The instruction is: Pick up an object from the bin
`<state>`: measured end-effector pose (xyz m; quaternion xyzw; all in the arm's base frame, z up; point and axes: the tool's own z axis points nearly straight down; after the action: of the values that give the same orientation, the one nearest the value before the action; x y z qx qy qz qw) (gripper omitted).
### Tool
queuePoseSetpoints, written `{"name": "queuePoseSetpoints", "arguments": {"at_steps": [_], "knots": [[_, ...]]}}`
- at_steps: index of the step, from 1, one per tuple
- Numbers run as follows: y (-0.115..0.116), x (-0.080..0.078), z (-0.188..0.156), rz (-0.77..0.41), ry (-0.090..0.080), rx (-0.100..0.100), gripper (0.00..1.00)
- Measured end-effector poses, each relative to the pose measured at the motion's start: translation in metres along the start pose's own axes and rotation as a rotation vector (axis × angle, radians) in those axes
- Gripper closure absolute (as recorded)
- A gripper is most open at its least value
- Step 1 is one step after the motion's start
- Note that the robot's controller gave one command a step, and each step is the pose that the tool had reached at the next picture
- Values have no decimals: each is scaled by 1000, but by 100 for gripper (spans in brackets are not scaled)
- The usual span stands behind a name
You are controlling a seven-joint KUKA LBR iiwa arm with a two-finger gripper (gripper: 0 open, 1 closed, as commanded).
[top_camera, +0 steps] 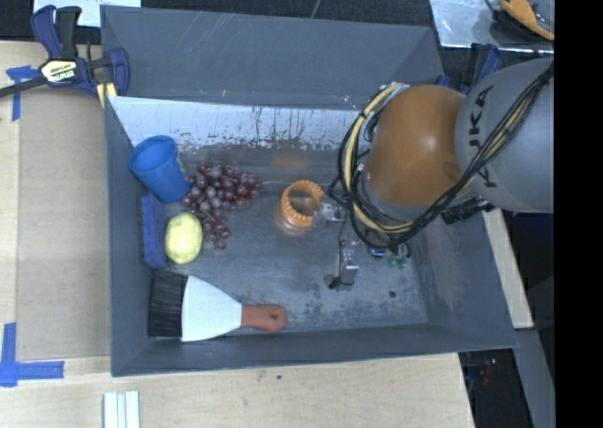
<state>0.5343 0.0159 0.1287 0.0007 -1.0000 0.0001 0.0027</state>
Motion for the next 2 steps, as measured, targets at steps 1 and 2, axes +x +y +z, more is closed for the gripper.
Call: {"name": "queuePoseSetpoints", "arguments": {"at_steps": [1,2], "knots": [[0,-2,-5,1,-8,0,0],[-47,-87,58,253,-4,-1,0]]}}
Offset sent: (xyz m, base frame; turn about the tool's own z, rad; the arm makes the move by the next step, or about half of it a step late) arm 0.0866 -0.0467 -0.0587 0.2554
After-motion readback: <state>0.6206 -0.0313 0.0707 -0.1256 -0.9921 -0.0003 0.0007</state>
